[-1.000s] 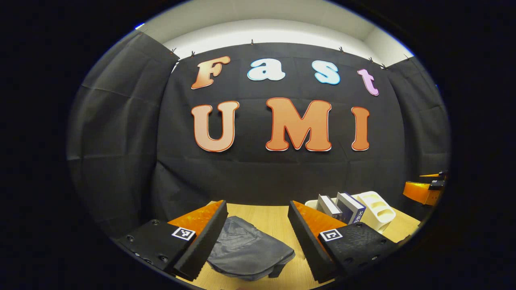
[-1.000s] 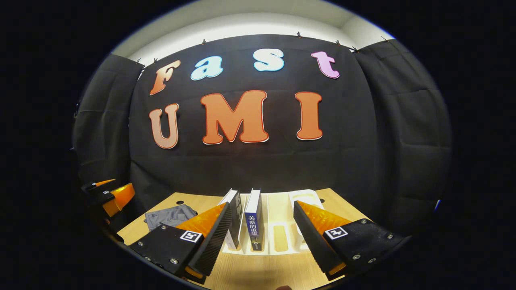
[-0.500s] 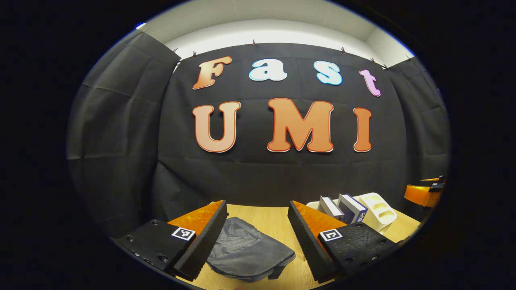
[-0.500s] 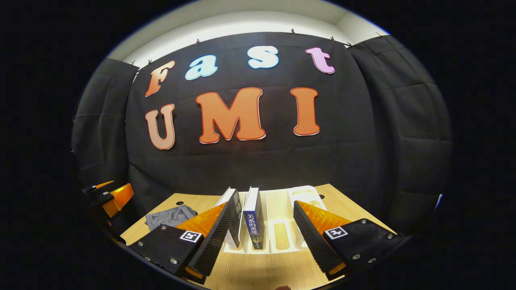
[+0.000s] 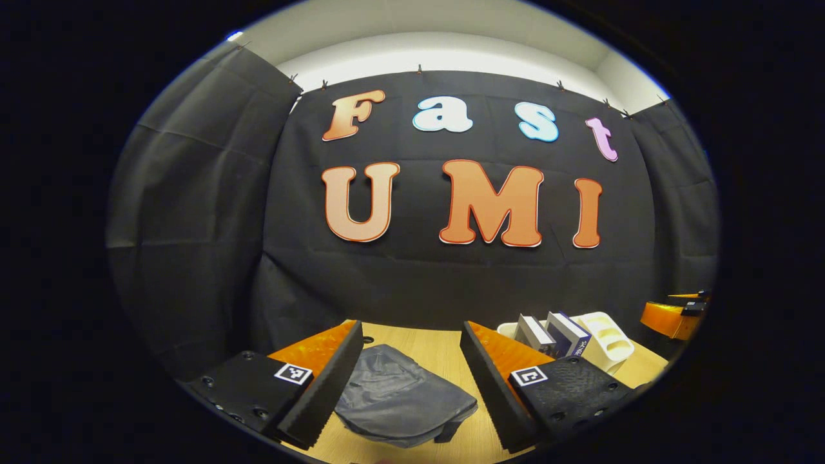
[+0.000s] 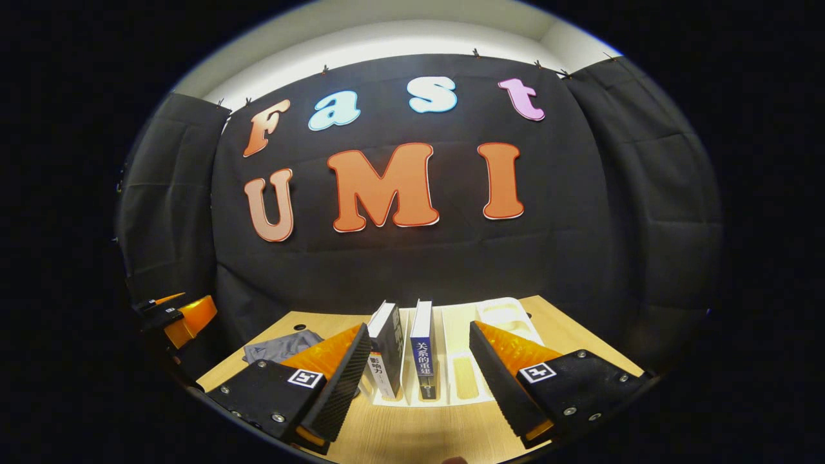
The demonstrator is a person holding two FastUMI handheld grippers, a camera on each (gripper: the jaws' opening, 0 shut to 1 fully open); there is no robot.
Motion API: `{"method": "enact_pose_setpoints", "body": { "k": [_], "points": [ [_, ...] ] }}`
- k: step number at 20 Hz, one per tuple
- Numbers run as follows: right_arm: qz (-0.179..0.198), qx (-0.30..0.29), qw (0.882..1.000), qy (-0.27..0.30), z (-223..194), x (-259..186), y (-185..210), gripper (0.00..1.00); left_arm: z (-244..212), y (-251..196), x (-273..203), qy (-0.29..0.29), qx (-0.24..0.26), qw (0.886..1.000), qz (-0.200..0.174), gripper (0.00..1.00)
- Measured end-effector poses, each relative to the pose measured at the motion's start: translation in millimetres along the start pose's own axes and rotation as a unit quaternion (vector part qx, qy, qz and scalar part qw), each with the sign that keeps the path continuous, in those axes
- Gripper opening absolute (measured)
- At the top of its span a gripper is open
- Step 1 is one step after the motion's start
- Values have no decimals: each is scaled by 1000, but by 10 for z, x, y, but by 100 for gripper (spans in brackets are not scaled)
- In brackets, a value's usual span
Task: Open the schoolbag, grab two books from the bookshelf and put them into the schoolbag.
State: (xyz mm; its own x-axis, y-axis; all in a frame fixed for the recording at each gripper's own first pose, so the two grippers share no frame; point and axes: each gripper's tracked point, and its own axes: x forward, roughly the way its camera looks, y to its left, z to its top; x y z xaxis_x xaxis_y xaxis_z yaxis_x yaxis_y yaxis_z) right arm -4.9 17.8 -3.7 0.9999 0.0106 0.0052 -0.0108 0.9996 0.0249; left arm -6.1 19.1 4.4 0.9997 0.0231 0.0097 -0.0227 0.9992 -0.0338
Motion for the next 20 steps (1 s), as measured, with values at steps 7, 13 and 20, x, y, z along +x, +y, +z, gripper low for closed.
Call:
{"method": "enact_pose_setpoints", "body": {
  "k": [7, 13, 20],
  "points": [
    [-13, -2, 1000, 4, 2, -16, -109, 95, 35, -58, 117, -8, 19, 1000, -8, 96],
    [-5, -5, 1000, 7, 7, 37, -96, 95, 28, -9, 158, -8, 20, 1000, -4, 96],
    [0, -8, 1000, 21, -99, 112, -62, 95, -198, 28, 241, 23, 95, 995, -11, 96]
  ]
}}
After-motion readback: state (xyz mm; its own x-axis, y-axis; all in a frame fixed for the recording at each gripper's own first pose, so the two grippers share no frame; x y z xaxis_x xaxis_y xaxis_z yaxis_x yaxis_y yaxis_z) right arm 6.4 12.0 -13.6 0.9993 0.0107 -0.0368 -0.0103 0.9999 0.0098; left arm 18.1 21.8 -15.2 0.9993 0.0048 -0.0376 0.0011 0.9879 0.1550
